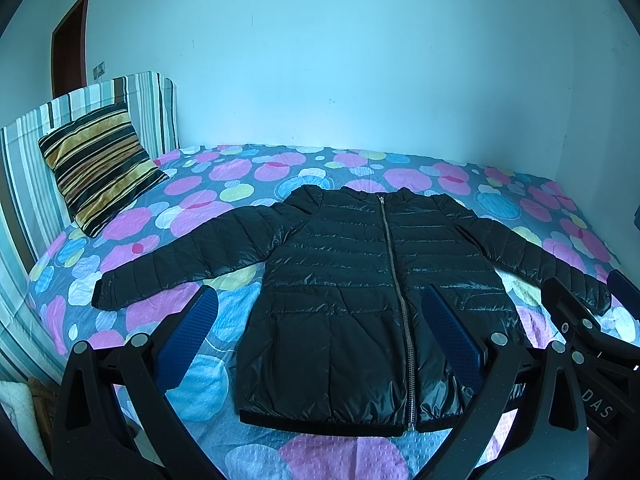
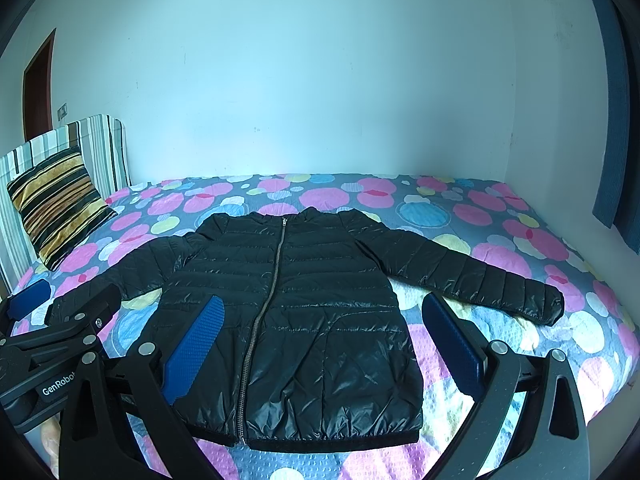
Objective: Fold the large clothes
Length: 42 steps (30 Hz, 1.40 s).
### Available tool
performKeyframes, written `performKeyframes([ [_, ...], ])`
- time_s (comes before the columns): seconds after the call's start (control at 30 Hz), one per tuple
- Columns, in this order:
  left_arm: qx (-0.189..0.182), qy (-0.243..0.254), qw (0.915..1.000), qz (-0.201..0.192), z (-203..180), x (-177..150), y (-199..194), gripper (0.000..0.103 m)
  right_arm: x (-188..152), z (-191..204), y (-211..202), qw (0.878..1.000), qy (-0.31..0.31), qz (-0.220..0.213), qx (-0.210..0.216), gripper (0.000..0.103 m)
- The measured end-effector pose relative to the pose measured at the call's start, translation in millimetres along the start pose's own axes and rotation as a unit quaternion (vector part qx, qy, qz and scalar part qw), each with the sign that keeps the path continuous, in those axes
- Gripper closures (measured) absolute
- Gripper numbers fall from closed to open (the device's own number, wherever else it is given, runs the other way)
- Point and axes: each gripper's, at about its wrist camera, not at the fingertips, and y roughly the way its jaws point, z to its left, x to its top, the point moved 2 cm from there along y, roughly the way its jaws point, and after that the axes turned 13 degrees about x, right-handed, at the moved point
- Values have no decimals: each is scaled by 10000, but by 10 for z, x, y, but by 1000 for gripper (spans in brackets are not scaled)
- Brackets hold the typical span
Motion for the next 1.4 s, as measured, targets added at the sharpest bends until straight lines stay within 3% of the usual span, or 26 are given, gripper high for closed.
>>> performKeyframes([
  [0.5,-12,67,9998,200,25,-93,189,2,-141,8,165,9999,37,117,19,5],
  [0.67,360,68,9984,429,78,-104,545,2,-124,-145,316,9995,180,227,-91,5],
  [0.77,936,62,9943,507,235,-105,861,2,-135,-337,443,9986,317,312,-294,5],
  [0.9,1784,66,9816,671,536,-132,1351,2,-152,-742,610,9948,614,441,-685,5],
  [1.07,2905,125,9513,1022,1049,-249,2005,2,-177,-1491,810,9807,895,571,-1641,5],
  [1.3,3804,-137,9118,1541,1678,-441,2583,2,-256,-2859,984,9441,1590,761,-2788,5],
  [1.4,3989,-191,9010,1694,1789,-524,2713,2,-305,-3466,964,9217,2021,727,-3231,5],
])
